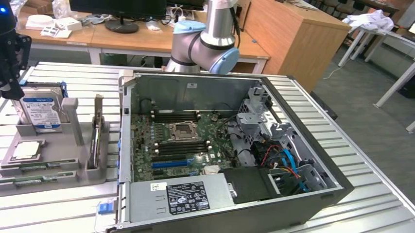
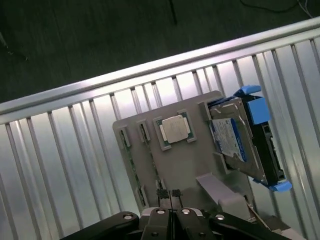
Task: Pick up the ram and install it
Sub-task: 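Pick up the ram and move it above insertion slot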
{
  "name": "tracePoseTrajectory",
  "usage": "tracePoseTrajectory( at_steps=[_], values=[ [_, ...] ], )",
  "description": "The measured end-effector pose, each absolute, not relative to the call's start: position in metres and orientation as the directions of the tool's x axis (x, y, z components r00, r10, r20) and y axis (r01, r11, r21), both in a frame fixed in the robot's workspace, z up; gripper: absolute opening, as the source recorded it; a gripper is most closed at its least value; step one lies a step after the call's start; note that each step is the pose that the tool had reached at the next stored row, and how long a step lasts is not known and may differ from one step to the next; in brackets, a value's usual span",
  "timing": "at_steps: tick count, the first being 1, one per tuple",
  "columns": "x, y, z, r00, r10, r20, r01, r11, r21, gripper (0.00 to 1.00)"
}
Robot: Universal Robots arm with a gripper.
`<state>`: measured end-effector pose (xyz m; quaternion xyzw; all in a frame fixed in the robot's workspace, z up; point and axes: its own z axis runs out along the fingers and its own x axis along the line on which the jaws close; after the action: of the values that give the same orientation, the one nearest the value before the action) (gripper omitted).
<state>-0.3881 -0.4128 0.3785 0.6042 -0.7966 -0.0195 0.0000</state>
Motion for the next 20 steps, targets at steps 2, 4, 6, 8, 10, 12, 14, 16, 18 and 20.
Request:
tracePoseTrajectory(
  at_steps=[2,4,6,8,10,12,14,16,18,20],
  values=[
    [-0.3881,-0.4127,0.3784,-0.235,-0.972,-0.023,-0.972,0.234,0.031,0.11],
    [-0.3881,-0.4128,0.3782,-0.200,-0.980,-0.023,-0.980,0.199,0.031,0.11],
    [-0.3881,-0.4128,0.3780,-0.164,-0.986,-0.024,-0.986,0.163,0.031,0.11],
    [-0.3881,-0.4128,0.3779,-0.133,-0.991,-0.023,-0.991,0.132,0.031,0.11],
    [-0.3882,-0.4127,0.3780,-0.128,-0.992,-0.023,-0.991,0.127,0.031,0.11],
    [-0.3881,-0.4128,0.3779,-0.128,-0.992,-0.023,-0.991,0.127,0.031,0.11],
    [-0.3881,-0.4127,0.3779,-0.120,-0.992,-0.023,-0.992,0.120,0.031,0.11],
    [-0.3881,-0.4127,0.3778,-0.091,-0.996,-0.023,-0.995,0.090,0.031,0.11],
    [-0.3881,-0.4127,0.3778,-0.055,-0.998,-0.023,-0.998,0.054,0.031,0.11],
    [-0.3882,-0.4127,0.3777,-0.023,-0.999,-0.023,-0.999,0.022,0.031,0.11]
  ],
)
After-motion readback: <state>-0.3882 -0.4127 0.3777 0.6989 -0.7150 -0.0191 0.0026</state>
